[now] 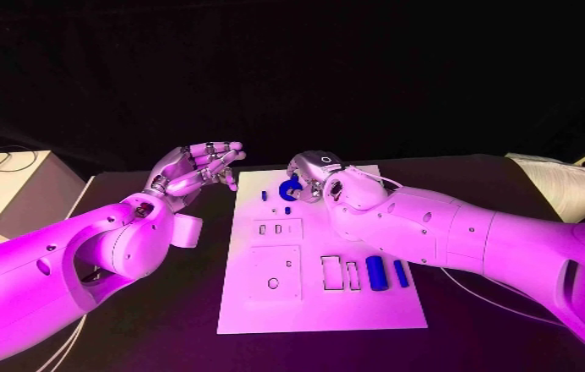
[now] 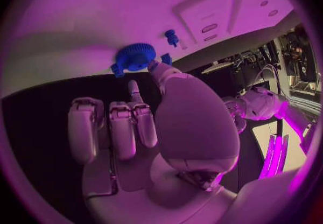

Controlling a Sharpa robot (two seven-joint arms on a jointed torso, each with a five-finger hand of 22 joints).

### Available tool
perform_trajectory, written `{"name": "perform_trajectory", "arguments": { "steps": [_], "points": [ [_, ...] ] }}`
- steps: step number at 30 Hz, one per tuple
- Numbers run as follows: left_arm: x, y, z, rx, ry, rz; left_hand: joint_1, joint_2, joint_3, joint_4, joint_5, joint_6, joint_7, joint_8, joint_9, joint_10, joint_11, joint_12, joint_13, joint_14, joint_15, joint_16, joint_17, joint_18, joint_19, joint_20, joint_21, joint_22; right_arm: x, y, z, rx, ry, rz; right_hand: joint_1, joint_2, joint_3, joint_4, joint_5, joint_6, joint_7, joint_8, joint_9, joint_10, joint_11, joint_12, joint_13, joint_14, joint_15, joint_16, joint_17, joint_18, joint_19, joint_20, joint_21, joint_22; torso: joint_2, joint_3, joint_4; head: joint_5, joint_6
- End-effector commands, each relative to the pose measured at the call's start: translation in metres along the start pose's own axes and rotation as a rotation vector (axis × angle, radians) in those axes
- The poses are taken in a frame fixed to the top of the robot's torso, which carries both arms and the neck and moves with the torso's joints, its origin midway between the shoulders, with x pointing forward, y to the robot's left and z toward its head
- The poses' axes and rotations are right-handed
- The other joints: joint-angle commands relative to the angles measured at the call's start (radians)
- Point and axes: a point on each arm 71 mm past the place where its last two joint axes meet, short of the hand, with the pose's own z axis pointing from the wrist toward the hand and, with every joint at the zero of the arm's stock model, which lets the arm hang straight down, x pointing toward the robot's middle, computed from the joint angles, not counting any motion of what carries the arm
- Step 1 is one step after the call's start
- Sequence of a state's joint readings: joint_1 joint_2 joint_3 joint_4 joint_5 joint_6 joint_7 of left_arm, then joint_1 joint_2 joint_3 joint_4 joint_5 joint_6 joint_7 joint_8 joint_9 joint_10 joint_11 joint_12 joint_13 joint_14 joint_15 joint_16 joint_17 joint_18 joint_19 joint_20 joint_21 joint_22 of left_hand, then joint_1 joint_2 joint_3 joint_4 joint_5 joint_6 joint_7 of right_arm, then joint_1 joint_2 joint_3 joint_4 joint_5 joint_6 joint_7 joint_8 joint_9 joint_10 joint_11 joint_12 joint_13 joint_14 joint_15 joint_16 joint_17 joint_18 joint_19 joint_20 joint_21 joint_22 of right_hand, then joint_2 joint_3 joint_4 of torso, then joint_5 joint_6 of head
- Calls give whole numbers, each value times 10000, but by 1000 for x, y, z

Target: Assemble the parts on the task board

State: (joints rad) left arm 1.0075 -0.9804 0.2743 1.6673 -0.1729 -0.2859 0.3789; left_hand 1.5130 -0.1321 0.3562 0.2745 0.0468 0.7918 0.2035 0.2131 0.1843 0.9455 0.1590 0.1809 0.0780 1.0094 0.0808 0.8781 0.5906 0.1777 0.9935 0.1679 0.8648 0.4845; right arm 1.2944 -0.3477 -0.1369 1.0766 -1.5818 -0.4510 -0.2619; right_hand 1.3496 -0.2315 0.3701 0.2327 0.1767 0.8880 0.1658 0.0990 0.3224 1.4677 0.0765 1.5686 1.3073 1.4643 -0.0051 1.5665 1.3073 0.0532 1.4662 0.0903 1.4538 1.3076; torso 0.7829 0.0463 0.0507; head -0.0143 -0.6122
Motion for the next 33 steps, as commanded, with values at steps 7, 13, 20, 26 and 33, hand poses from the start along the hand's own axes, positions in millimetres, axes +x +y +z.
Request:
{"name": "perform_trajectory", "arguments": {
  "steps": [7, 13, 20, 26, 33],
  "points": [
    [1, -2, 0, 76, 91, -58, -58, -61, 48, 17, 34, 92, 130, 68, 17, 31, -34, 66, -3, -50, -18, 47, -11, 60, -38, -1, 40, 15, 12, -3, -6, -13, 584, 68, -355, 162, -1073, 483, -45, -62, 86, -150, -57, 981, 140, -24, 2586, 1065, 167, 43, 2635, -189, 535, 188, -50, 1361, -14, 14, -11, 5, -9],
    [1, -2, 0, 77, 87, -56, -58, -61, 48, 17, 34, 92, 130, 68, 17, 31, -34, 66, -3, -50, -18, 47, -11, 60, -38, -1, 40, 15, 12, -5, -7, -30, 641, 94, -307, 261, -1172, 513, 11, 122, 58, -73, -27, 1030, 121, 21, 2634, 1065, 151, 43, 2635, -193, 544, 183, -30, 1385, -7, 17, -11, 5, -9],
    [1, -1, 0, 77, 78, -56, -74, -79, 88, 15, 33, 93, 130, 82, 18, 26, -33, 82, -16, -56, -16, 60, -27, 61, -95, 3, 114, 52, 8, -11, -13, -16, 249, 294, -249, 335, -1182, 505, 258, 258, 24, -17, -10, 1031, 87, 22, 2635, 1065, 113, 43, 2635, -189, 541, 154, -44, 1377, -14, 18, -3, -13, 1],
    [-1, -1, 0, 68, 47, -55, -77, -81, 93, 16, 33, 93, 130, 84, 18, 22, -32, 82, -18, -57, -15, 61, -29, 61, -101, 3, 123, 56, -7, -29, -28, -171, -778, 1421, -94, 345, -1112, 431, 557, 229, 45, -52, -30, 979, 98, -27, 2584, 1065, 111, 43, 2635, -163, 497, 143, -148, 1278, -47, 14, -61, 21, 36],
    [-2, 1, 2, 49, 8, -89, -80, -83, 99, 16, 33, 101, 127, 90, 20, 36, -35, 92, -17, -64, -15, 58, -33, 61, -112, 4, 130, 59, -36, -60, -51, -765, -855, 3304, 443, 366, -813, 130, 428, 270, 78, -41, -40, 816, 125, -174, 2437, 1065, 154, 43, 2635, -137, 437, 182, -265, 1186, -181, 41, -236, 49, 59]
  ]
}}
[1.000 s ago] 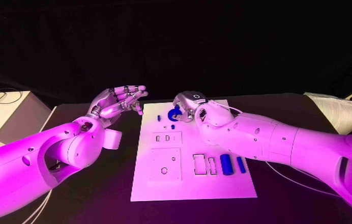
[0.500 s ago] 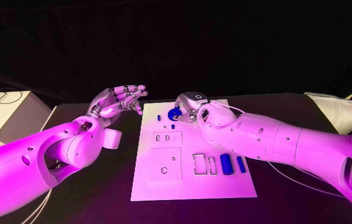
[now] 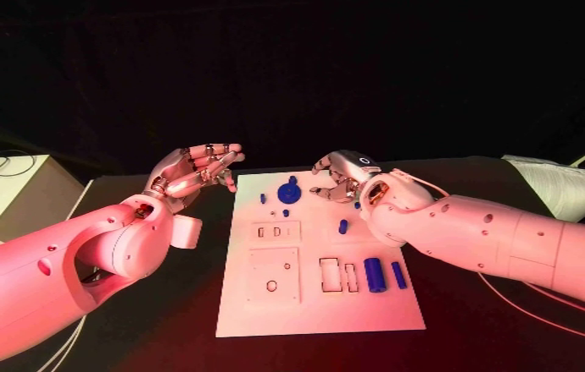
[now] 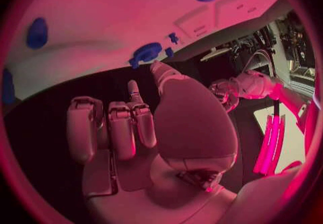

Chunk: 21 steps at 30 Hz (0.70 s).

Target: Assemble the parts on the task board

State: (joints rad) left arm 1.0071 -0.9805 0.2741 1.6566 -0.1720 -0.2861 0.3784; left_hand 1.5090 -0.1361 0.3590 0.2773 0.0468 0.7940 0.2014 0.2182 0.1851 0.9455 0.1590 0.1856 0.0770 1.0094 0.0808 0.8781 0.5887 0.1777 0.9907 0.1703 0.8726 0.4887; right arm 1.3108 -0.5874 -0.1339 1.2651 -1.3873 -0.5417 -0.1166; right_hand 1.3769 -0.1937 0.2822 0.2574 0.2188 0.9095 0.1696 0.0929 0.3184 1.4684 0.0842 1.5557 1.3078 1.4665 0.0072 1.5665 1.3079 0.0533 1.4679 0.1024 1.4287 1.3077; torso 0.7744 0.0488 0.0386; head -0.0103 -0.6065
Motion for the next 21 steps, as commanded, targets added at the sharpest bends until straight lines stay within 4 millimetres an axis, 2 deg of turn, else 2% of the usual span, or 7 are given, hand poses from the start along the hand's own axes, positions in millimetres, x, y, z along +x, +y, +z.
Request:
{"name": "perform_trajectory", "arguments": {
  "steps": [1, 8, 10, 12, 16, 17, 21],
  "points": [
    [2, 0, 2, 74, 109, -133, -40, -43, 71, -12, 33, 80, 149, 40, 11, 38, -35, 46, -7, -65, -15, 58, -15, 61, -85, -19, 52, 17, -13, -4, -8, -810, -68, 1682, 226, -24, 104, -160, 26, 56, 43, 22, -2, 804, 49, -50, 2427, 1043, 33, 43, 2629, -141, 424, 62, -3, 1197, -113, 19, -135, 10, 15],
    [4, 7, 5, -8, 151, -232, -71, -71, 134, -9, 34, 100, 117, 70, 17, 320, -85, 227, 37, -94, -44, 51, -48, 68, -178, -31, 130, 52, -32, -37, -25, -829, 535, 1904, 637, -175, 367, -515, 119, 109, 5, 54, -11, 796, 21, -57, 2421, 1043, -9, 43, 2629, -150, 434, 37, 24, 1240, -249, 73, -294, 80, -24],
    [4, 9, 5, -45, 159, -256, -82, -81, 154, -5, 33, 102, 107, 76, 17, 408, -103, 286, 54, -96, -55, 54, -55, 69, -199, -38, 155, 63, -35, -49, -29, -732, 677, 1790, 708, -205, 410, -578, 127, 122, -13, 61, -13, 792, 9, -62, 2417, 1043, -26, 43, 2629, -151, 436, 26, 30, 1248, -296, 117, -361, 125, -45],
    [4, 11, 5, -81, 159, -274, -102, -99, 186, 0, 34, 104, 88, 87, 19, 577, -134, 411, 97, -101, -77, 59, -66, 70, -234, -53, 192, 78, -38, -60, -33, -607, 811, 1663, 768, -263, 445, -646, 129, 129, -29, 64, -17, 785, -7, -69, 2410, 1043, -43, 43, 2629, -152, 438, 9, 34, 1256, -320, 140, -401, 146, -70],
    [4, 14, 5, -162, 133, -273, -135, -147, 233, -2, 36, 214, 57, 176, 50, 855, -189, 674, 210, -99, -116, 78, -80, 70, -282, -83, 260, 104, -42, -80, -39, -329, 989, 1345, 802, -313, 458, -691, 124, 128, -43, 64, -20, 787, -17, -67, 2412, 1043, -57, 43, 2629, -156, 444, -1, 46, 1270, -361, 197, -477, 138, -132],
    [4, 15, 5, -176, 126, -271, -140, -160, 244, -6, 35, 257, 44, 216, 65, 894, -204, 741, 244, -98, -127, 83, -84, 70, -294, -91, 277, 110, -42, -83, -40, -280, 1009, 1292, 806, -328, 456, -699, 121, 123, -44, 61, -22, 786, -19, -69, 2411, 1043, -59, 43, 2629, -156, 443, -3, 44, 1269, -361, 197, -477, 138, -132],
    [3, 17, 4, -237, 90, -248, -149, -209, 266, -47, 36, 297, 0, 318, 98, 1108, -280, 1146, 459, -80, -180, 114, -92, 71, -326, -133, 347, 132, -44, -97, -45, 21, 1100, 1048, 798, -368, 444, -710, 100, 104, -39, 51, -28, 785, -23, -69, 2410, 1043, -59, 43, 2629, -160, 449, -8, 59, 1284, -380, 241, -525, 168, -171]
  ]
}}
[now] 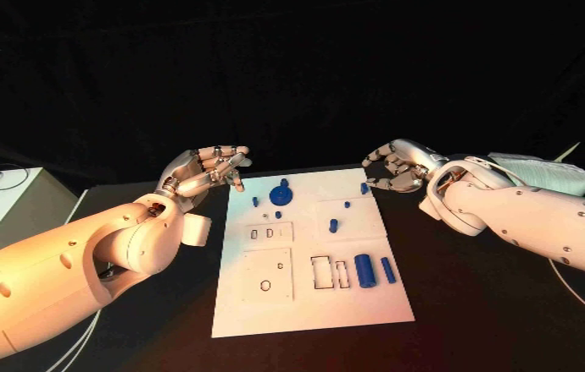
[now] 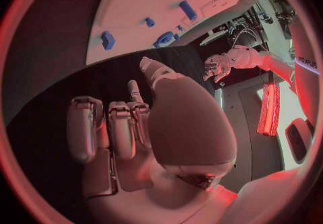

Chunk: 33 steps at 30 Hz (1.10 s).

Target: Assemble the parts on the task board

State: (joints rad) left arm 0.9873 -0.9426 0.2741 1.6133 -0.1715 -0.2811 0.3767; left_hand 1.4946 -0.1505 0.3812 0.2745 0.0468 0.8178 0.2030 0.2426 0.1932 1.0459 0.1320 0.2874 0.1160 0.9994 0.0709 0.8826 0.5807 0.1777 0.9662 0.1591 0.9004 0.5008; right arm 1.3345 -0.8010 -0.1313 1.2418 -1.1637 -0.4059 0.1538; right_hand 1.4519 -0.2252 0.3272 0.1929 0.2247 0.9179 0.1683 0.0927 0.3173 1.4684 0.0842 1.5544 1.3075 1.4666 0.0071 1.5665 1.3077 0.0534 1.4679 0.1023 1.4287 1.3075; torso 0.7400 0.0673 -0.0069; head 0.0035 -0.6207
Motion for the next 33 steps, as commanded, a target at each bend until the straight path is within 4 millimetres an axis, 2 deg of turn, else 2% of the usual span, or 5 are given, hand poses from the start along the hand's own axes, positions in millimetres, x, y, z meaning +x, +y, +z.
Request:
{"name": "perform_trajectory", "arguments": {
  "steps": [1, 5, 9, 25, 33],
  "points": [
    [2, 1, 0, -13, 168, -86, -7, -72, 47, -33, 37, 61, -34, 103, 26, 138, -34, 268, 153, 29, -99, 83, -12, 71, -87, -35, 91, 18, 4, -5, -2, -239, 625, -119, 42, -66, -9, -68, 32, -6, -18, 39, -24, 775, -20, -65, 2404, 1042, -53, 43, 2631, -159, 446, -8, 49, 1278, -36, 63, -73, 36, -37],
    [2, 2, 0, -56, 180, -52, -22, -83, 59, -105, 38, 54, -98, 241, 65, 69, -117, 976, 605, 107, -165, 241, 55, 67, -115, -93, 204, 53, 4, -13, -2, -4, 645, -255, 33, -74, -8, -70, 22, -58, -2, 11, -37, 781, -11, -60, 2409, 1042, -40, 43, 2631, -164, 452, -4, 61, 1291, -20, 73, -63, 6, -63],
    [2, 3, 0, -104, 219, -23, -53, -79, 102, -173, 35, 45, -154, 471, 128, -318, -187, 2026, 1317, 170, -226, 662, 304, 64, -124, -146, 462, 160, 7, -16, 0, 207, 717, -355, 9, -74, -14, -59, 8, -85, 10, -4, -44, 786, 0, -56, 2413, 1042, -29, 43, 2631, -164, 451, 1, 58, 1289, -14, 27, -10, -25, -86],
    [1, 4, -1, -169, 265, 82, -121, -152, 280, -194, 32, -253, -127, 762, 181, -1189, -143, 2796, 1829, 718, -227, 1820, 1126, 71, 107, -158, 1287, 556, 28, -21, 16, 953, 777, -657, -61, -40, -18, -13, 0, -108, 29, -15, -52, 809, 18, -34, 2434, 1042, -7, 43, 2631, -165, 454, 13, 60, 1293, 14, 11, 26, -82, -162],
    [1, 4, -1, -185, 279, 138, -145, -160, 309, -183, 31, -286, -132, 820, 192, -1226, -150, 2881, 1863, 1045, -237, 2194, 1617, 74, 156, -167, 1440, 629, 34, -23, 19, 1200, 856, -755, -73, -27, -15, -4, 6, -107, 32, -14, -52, 826, 20, -19, 2449, 1042, -4, 43, 2631, -171, 464, 16, 82, 1314, 2, 16, -13, -53, -227]
  ]
}}
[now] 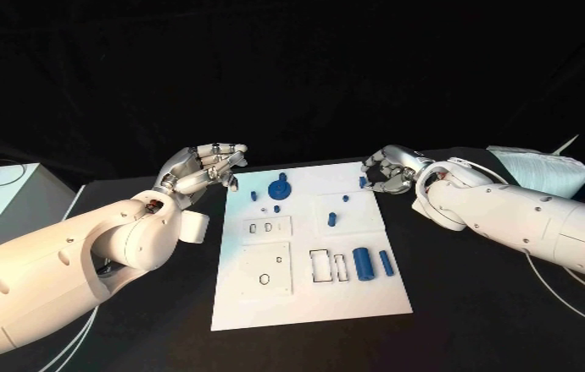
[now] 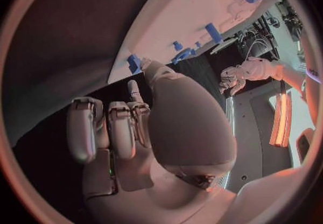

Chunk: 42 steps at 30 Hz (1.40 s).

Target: Assemble the parts on the task board

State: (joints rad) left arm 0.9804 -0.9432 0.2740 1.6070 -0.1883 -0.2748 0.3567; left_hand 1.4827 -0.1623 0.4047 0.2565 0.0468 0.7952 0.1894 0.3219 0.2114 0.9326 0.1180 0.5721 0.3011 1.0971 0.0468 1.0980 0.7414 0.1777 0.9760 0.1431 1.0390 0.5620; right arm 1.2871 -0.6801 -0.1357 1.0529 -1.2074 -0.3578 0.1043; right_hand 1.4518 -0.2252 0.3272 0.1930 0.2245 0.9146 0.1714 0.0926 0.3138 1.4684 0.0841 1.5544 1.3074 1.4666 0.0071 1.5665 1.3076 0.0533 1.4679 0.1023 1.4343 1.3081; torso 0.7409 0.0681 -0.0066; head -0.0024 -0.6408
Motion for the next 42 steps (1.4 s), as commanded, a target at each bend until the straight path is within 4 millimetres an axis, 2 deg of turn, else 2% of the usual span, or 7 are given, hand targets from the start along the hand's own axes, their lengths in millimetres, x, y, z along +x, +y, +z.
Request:
{"name": "perform_trajectory", "arguments": {
  "steps": [1, 7, 11, 15, 24, 31, 42],
  "points": [
    [3, -1, 0, 46, 235, 7, -34, -43, 75, 1, 31, -62, 4, 34, 11, -102, -9, 39, 14, 86, 3, 62, 34, 74, 62, -8, 68, 24, 3, -1, 1, 188, 159, -184, -85, -5, -4, 7, 21, -72, 4, -11, -17, 823, 25, -23, 2448, 1042, 1, 43, 2632, -168, 460, 20, 14, 1297, -6, 10, -14, 5, -26],
    [2, -1, 0, 41, 234, 20, -39, -45, 78, 5, 32, -65, 4, 40, 12, -120, -7, 38, 13, 85, 3, 65, 29, 74, 65, -9, 82, 31, 5, -1, 3, 293, 287, -224, -100, 40, 23, 22, 41, -52, 7, 1, -14, 843, 30, -4, 2466, 1042, 6, 43, 2632, -170, 465, 26, 22, 1306, -13, -4, -5, 1, -48],
    [2, -1, 0, 38, 218, 31, -44, -46, 81, 9, 31, -68, 5, 46, 13, -137, -5, 35, 11, 88, 4, 73, 35, 74, 66, -9, 93, 36, 6, -3, 3, 371, 401, -258, -86, 87, 73, 15, 48, -10, 7, 23, -8, 858, 31, 10, 2480, 1042, 5, 43, 2632, -171, 470, 30, 30, 1315, -15, 9, -18, 18, -62],
    [2, -1, 0, 35, 216, 34, -44, -46, 81, 9, 31, -68, 5, 46, 13, -137, -5, 35, 11, 88, 4, 73, 35, 74, 66, -9, 93, 36, 8, -4, 4, 406, 513, -265, -78, 127, 142, 1, 43, 83, -8, 72, 5, 891, 27, 40, 2510, 1042, -13, 43, 2632, -173, 477, 26, 43, 1330, -15, 7, -33, 28, -75],
    [2, -1, 0, 31, 208, 41, -48, -42, 88, 13, 31, -70, 6, 53, 15, -155, -3, 32, 8, 79, 5, 69, 22, 73, 67, -9, 106, 42, 12, -1, 5, 342, 648, -265, -119, 176, 244, 5, 30, 217, -54, 138, 20, 944, -2, 89, 2559, 1042, -82, 43, 2632, -174, 484, -15, 54, 1345, -16, 6, -5, 8, -84],
    [2, -1, 0, 24, 201, 48, -48, -42, 88, 13, 31, -70, 6, 53, 15, -155, -3, 32, 8, 79, 5, 69, 22, 73, 67, -9, 106, 42, 13, 2, 6, 276, 713, -251, -127, 189, 272, 5, 31, 242, -66, 150, 22, 957, -10, 101, 2571, 1042, -102, 43, 2632, -177, 489, -30, 65, 1357, -17, 5, -22, 20, -93],
    [1, -1, -1, 13, 191, 58, -48, -42, 88, 13, 31, -70, 6, 53, 15, -155, -3, 32, 8, 79, 5, 69, 22, 73, 67, -9, 106, 42, 14, 4, 7, 272, 722, -258, -131, 190, 276, 5, 30, 246, -67, 151, 21, 962, -12, 105, 2575, 1042, -106, 43, 2632, -176, 489, -33, 63, 1355, -16, 9, -10, 28, -97]
  ]
}}
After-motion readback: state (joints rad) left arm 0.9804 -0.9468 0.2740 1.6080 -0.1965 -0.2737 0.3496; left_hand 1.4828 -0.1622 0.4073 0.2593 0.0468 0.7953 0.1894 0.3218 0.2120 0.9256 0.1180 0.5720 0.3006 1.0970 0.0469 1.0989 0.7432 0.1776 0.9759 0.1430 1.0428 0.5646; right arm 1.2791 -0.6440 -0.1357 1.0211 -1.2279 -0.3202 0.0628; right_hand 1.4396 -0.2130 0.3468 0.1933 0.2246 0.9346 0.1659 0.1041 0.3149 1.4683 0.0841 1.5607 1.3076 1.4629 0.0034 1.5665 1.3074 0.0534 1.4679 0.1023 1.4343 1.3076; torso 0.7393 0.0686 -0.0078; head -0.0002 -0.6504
